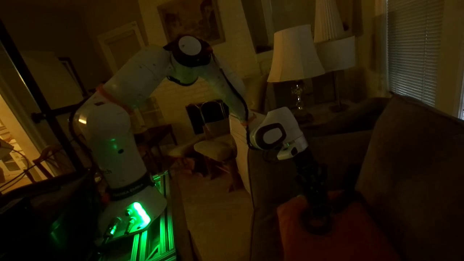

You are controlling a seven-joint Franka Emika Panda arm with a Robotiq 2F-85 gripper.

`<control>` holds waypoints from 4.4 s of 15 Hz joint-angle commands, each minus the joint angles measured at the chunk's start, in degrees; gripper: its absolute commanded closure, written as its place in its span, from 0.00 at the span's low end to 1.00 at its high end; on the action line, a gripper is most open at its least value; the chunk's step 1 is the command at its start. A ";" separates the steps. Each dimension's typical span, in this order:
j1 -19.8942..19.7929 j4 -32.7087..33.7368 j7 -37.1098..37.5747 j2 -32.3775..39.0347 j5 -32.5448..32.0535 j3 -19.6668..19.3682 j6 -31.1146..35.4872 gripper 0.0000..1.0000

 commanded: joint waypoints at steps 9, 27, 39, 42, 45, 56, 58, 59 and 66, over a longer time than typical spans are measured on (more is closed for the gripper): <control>-4.21 -3.21 -0.30 -6.36 -0.04 4.92 4.03 0.98; -12.29 -8.66 -3.97 -8.60 9.98 15.22 28.69 0.98; -27.15 -10.11 -9.25 -6.63 8.13 30.12 50.97 0.98; -29.88 -10.10 -9.24 -5.60 7.11 32.06 55.01 0.98; -31.93 -9.77 -8.62 -3.67 6.16 33.33 58.69 0.98; -31.47 -0.74 -3.36 8.09 -5.61 29.46 69.60 0.98; -32.44 1.00 -3.22 10.45 -6.62 30.12 72.88 0.98; -30.88 3.58 -1.60 11.28 -6.58 28.58 71.53 0.98; -28.47 10.66 3.50 17.11 -5.79 27.55 71.71 0.98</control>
